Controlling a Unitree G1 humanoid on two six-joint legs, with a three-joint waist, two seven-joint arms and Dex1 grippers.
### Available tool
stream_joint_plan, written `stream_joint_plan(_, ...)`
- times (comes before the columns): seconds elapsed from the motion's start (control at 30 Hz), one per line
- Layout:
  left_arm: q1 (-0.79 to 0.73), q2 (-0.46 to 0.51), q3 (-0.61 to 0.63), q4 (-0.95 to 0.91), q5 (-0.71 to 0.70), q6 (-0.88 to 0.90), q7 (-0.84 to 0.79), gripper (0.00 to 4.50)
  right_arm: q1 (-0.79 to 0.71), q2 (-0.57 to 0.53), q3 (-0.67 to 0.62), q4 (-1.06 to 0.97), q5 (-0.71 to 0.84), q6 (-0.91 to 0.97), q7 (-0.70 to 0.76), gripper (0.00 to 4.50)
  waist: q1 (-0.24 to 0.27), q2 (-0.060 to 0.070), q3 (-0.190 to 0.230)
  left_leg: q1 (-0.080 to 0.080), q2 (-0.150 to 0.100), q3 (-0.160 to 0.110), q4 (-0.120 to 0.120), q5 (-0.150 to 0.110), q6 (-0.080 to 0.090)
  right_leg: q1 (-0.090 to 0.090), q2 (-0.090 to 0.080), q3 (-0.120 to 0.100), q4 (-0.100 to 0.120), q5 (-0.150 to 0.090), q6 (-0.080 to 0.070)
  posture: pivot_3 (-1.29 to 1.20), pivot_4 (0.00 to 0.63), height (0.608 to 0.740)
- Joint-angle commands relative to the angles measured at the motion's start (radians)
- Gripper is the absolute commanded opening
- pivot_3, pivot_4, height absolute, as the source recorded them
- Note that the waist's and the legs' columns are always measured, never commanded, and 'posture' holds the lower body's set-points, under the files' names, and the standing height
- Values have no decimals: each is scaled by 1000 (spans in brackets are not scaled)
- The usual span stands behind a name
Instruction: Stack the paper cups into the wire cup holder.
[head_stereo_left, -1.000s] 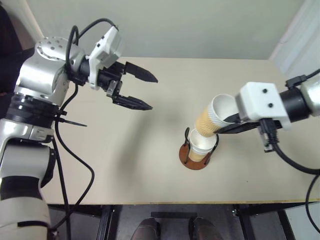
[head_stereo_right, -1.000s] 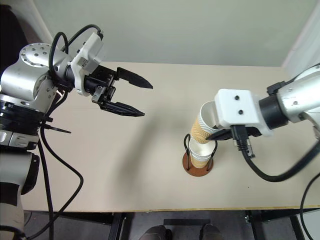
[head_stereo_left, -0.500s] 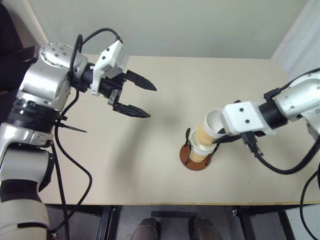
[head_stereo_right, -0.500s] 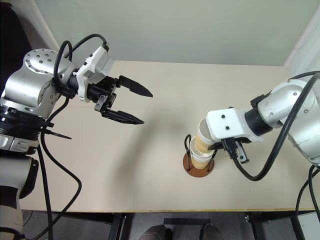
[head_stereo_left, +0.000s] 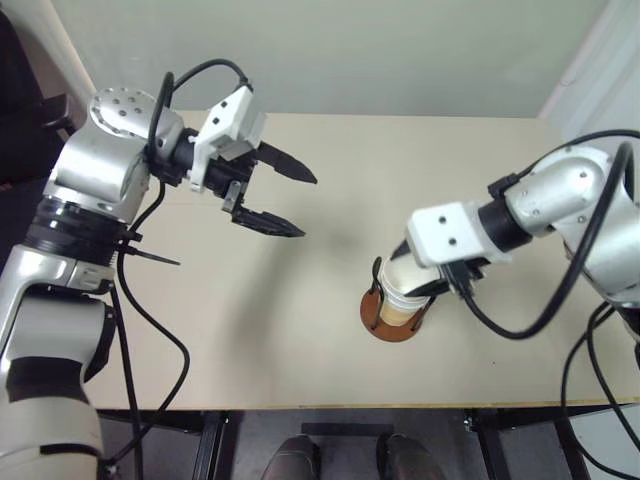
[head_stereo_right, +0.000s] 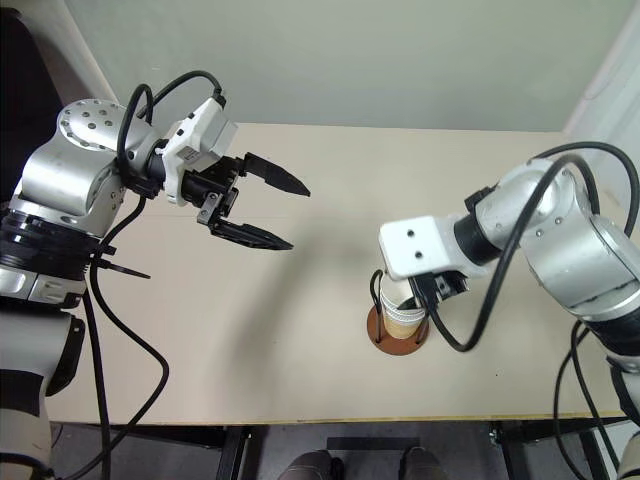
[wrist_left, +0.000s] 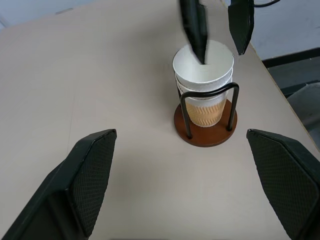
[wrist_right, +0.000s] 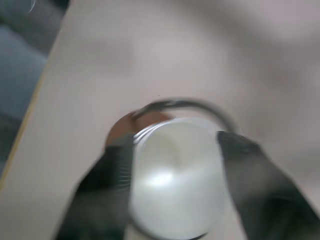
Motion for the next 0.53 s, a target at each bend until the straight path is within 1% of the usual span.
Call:
stream_joint_plan(0.03, -7, -6, 55, 7, 1, -12, -31, 4500, -34, -16, -154, 2, 82, 142, -48, 2873, 2, 0, 0, 0, 0, 0, 0, 0, 0, 0, 0, 0, 0, 0, 0, 0, 150, 740)
stream_joint_plan(0.13, -16, -38, 125, 71, 21, 28, -4, 4500, 50, -79, -329, -33, 175, 311, -92, 2873, 8, 0, 0, -1, -1, 0, -1, 0, 0, 0, 0, 0, -2, 0, -1, 0, 150, 740)
stream_joint_plan(0.23, -11, -29, 159, 133, 66, 27, -6, 4500, 170, -179, -431, -39, 179, 329, -123, 2873, 10, 0, 0, -1, -1, 1, -2, 0, 0, 0, 0, 0, -2, -1, -1, 0, 150, 740)
stream_joint_plan(0.3, -6, -23, 176, 147, 91, 24, -18, 4500, 213, -212, -476, -33, 195, 334, -147, 2873, 8, 0, 0, -1, -1, 1, -4, 0, -1, 0, 0, 0, -2, -1, -1, 0, 150, 740)
stream_joint_plan(0.33, -1, -17, 190, 148, 94, 40, -17, 4500, 245, -229, -521, -13, 203, 344, -161, 2873, 8, 0, 0, 0, -1, 1, -5, 0, -1, -1, 0, 1, -2, -1, -1, 0, 150, 740)
stream_joint_plan(0.43, 54, 5, 227, 112, 91, 99, -6, 4500, 349, -228, -653, 7, 219, 399, -228, 2873, 7, 0, 0, 1, 0, 1, -6, 2, -3, -2, 0, 1, 0, -1, -1, 0, 150, 740)
stream_joint_plan(0.53, 96, 11, 252, 73, 96, 137, 2, 4500, 470, -201, -758, -50, 251, 451, -285, 2873, 6, 0, 0, 4, 0, 3, -9, 3, -5, -1, 0, 2, 1, -1, -1, 0, 150, 740)
